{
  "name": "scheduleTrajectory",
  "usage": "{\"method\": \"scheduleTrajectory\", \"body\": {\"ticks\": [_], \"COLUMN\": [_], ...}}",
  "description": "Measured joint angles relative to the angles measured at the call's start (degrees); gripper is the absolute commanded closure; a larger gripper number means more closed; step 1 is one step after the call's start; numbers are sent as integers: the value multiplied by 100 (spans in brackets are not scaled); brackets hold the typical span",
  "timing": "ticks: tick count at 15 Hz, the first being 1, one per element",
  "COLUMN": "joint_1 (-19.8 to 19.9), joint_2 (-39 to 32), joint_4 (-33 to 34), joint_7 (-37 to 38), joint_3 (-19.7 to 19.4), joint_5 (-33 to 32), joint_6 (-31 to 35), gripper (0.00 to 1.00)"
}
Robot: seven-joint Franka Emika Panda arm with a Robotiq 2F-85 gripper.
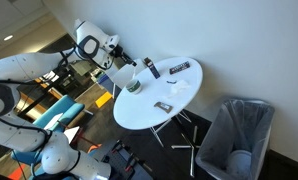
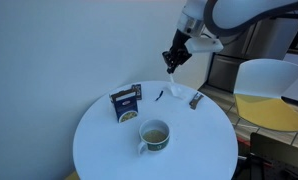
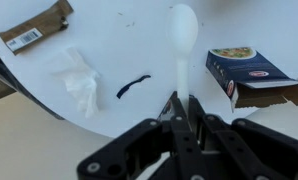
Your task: Use the spoon to pick up the contents in the mug
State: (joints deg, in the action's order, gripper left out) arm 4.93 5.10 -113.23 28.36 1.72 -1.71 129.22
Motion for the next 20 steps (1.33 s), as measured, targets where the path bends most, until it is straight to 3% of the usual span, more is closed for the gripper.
{"method": "scheduleTrajectory", "body": {"ticks": [6,8,9,12,13,20], "joint_1": [-378,-505,-558,-613,-612,-722], "joint_2": [-677,-718,-714,-640,-620,-836], "joint_4": [148,149,154,172,172,188], "joint_7": [-5,-123,-309,-819,-834,-774], "joint_3": [31,55,68,76,76,80], "joint_5": [33,350,669,1381,1409,862], "joint_6": [448,466,467,464,463,491], "gripper": [97,97,89,89,97,97]}}
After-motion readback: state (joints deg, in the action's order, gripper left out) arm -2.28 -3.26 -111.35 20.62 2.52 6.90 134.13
